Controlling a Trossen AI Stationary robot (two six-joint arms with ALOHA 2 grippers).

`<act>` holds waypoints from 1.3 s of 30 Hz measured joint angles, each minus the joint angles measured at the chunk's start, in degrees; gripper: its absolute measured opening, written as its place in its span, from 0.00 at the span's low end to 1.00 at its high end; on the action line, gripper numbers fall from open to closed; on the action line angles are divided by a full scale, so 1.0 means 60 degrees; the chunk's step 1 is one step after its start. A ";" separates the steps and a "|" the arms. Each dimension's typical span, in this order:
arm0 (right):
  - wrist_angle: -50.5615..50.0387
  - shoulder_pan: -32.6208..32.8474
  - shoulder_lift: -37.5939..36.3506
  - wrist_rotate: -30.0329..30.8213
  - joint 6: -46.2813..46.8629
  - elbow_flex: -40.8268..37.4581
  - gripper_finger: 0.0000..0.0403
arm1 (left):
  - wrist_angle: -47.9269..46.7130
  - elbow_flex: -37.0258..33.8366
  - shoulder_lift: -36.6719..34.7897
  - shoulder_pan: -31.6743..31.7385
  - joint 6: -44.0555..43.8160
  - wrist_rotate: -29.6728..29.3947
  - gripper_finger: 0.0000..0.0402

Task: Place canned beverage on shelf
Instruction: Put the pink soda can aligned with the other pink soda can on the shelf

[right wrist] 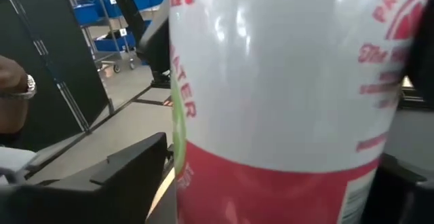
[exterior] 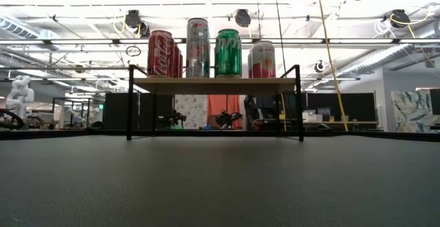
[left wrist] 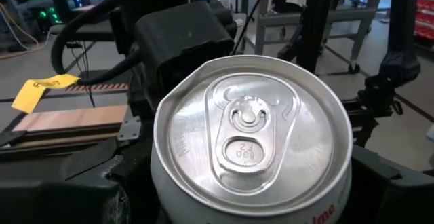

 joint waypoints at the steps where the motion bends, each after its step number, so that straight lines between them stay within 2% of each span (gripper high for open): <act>1: 0.0000 0.0000 0.0008 0.0004 -0.0019 0.0000 0.89 | -0.0013 0.0000 0.0000 0.0000 0.0005 0.0011 0.78; 6: 0.0048 -0.0066 0.0008 -0.0027 -0.0136 0.0000 0.78 | 0.0016 0.0000 0.0000 0.0011 0.0239 0.0353 0.78; 13: 0.0004 -0.0172 0.0008 -0.0033 -0.0232 0.0000 0.68 | -0.0016 0.0000 0.0000 0.0016 0.0440 0.0308 0.78; 18: -0.0036 -0.0182 0.0008 -0.0022 -0.0393 0.0000 0.68 | -0.0086 0.0000 0.0000 -0.0015 0.0518 -0.0218 0.81; 23: -0.0080 -0.0189 0.0008 0.0083 -0.0447 0.0000 0.69 | -0.0207 0.0000 -0.0008 -0.0012 0.0427 -0.0704 0.92; 26: -0.0126 -0.0189 -0.0014 0.0362 -0.0471 0.0000 0.69 | -0.0384 0.0000 -0.0126 -0.0143 0.0234 -0.1517 0.98; 30: -0.0357 -0.0239 -0.0139 0.0939 -0.0461 0.0006 0.69 | -0.0997 0.0000 -0.0419 -0.0395 0.0179 -0.2576 0.98; 35: -0.1040 -0.0215 -0.0428 0.0845 -0.0546 0.0007 0.69 | -0.1866 0.0000 -0.0825 -0.0841 0.0112 -0.2790 0.97; 39: -0.2048 -0.0208 -0.0804 0.0963 -0.0480 0.0007 0.69 | -0.2802 -0.0004 -0.0983 -0.1208 -0.0377 -0.3367 0.97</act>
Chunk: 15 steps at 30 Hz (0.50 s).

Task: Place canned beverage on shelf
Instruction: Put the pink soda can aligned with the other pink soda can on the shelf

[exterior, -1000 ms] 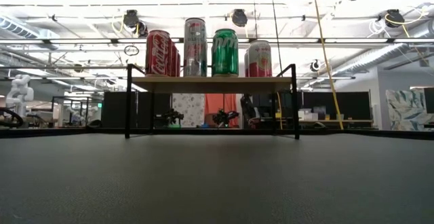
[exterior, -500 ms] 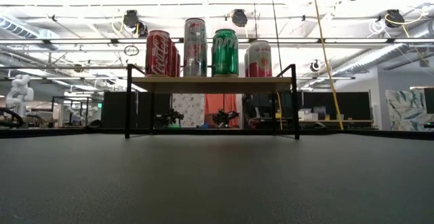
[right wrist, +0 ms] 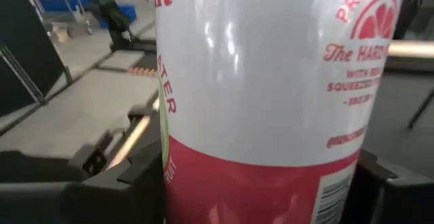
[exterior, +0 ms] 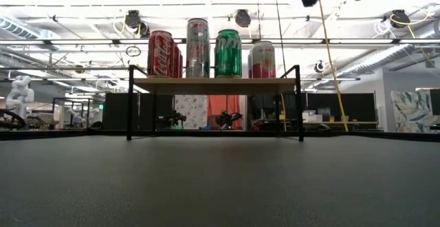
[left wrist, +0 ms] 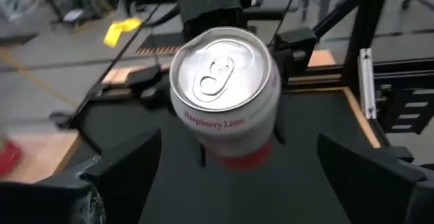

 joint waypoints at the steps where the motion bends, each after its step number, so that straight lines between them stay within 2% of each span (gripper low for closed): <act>1: -0.0330 0.0010 -0.0089 0.0036 0.0083 0.0000 0.69 | -0.0206 0.0000 -0.0016 -0.0068 -0.0197 -0.0202 0.97; 5: -0.1081 0.0059 -0.0295 0.0036 0.0494 -0.0006 0.69 | -0.0542 -0.0360 -0.0023 -0.0374 -0.1068 -0.0910 0.97; 8: -0.0341 0.0205 -0.0288 0.0275 0.0673 -0.0481 0.69 | 0.0526 -0.1243 -0.0015 -0.0559 -0.1500 -0.1360 0.97; 11: 0.1264 0.0325 -0.0277 0.0873 0.0701 -0.1313 0.69 | 0.2003 -0.2280 -0.0003 -0.0719 -0.1834 -0.1942 0.97; 15: 0.4516 0.0351 -0.0204 0.1095 0.0841 -0.2464 0.69 | 0.4600 -0.3587 0.0037 -0.0736 -0.2182 -0.2409 0.97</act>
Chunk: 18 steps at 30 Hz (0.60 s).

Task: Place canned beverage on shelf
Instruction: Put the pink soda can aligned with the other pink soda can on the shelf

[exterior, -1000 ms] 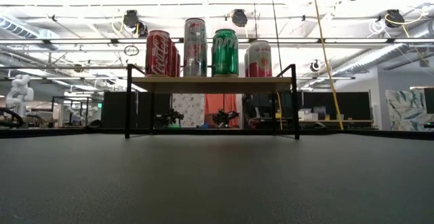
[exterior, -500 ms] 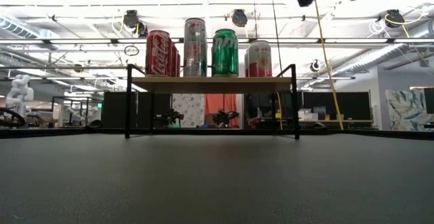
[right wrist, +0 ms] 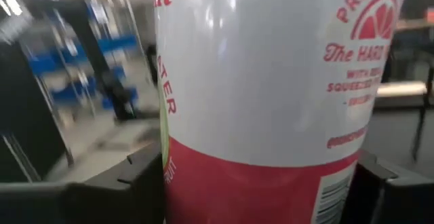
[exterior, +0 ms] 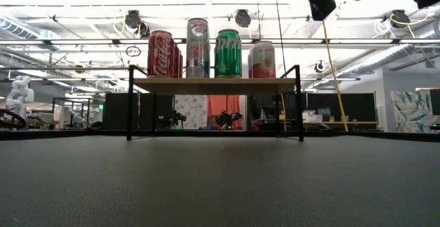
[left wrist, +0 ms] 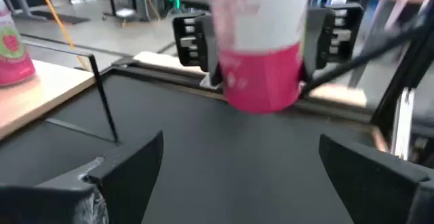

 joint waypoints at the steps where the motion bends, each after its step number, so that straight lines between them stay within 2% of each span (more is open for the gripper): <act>1: 0.0738 0.0006 0.0056 0.0004 0.0019 -0.0222 0.69 | 0.0723 -0.0295 0.0041 0.0014 -0.0008 0.0003 0.97; 5: 0.2701 0.0010 0.0385 0.0121 0.0038 -0.0756 0.69 | 0.2900 -0.1036 0.0213 0.0114 0.0056 0.0016 0.97; 9: 0.3825 0.0013 0.0899 0.0275 0.0004 -0.0786 0.69 | 0.4105 -0.1230 0.0565 0.0357 0.0504 0.0170 0.97; 14: 0.4901 0.0007 0.1568 0.0244 -0.0025 -0.0773 0.69 | 0.4875 -0.1092 0.0975 0.0767 0.0747 0.0874 0.97; 18: 0.4902 -0.0041 0.1927 0.0254 -0.0064 -0.0604 0.69 | 0.5086 -0.1094 0.1084 0.1086 0.0476 0.1572 0.97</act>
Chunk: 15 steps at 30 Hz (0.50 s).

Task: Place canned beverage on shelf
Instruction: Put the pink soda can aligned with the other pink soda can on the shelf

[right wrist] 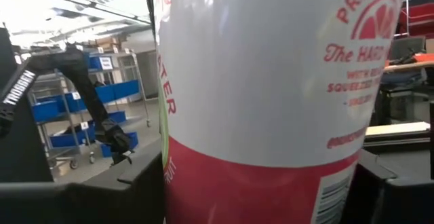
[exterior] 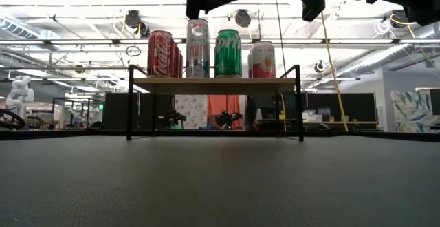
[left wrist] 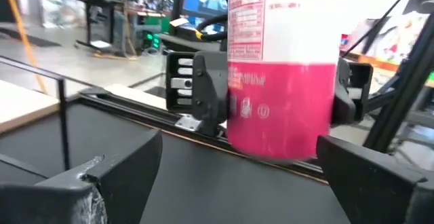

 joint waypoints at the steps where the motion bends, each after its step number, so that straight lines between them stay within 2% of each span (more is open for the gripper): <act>1: -0.0014 -0.0011 0.0082 0.0025 -0.0004 0.0061 0.69 | -0.0010 0.0000 0.0001 0.0058 -0.0131 0.0225 0.97; 5: 0.0005 -0.0018 0.0305 0.0028 -0.0190 0.0291 0.69 | -0.0015 0.0000 0.0001 0.0223 -0.0435 0.0900 0.97; 15: -0.0080 -0.0097 0.0503 0.0245 -0.0435 0.0571 0.69 | -0.0047 0.0000 0.0002 0.0236 0.0010 0.1424 0.97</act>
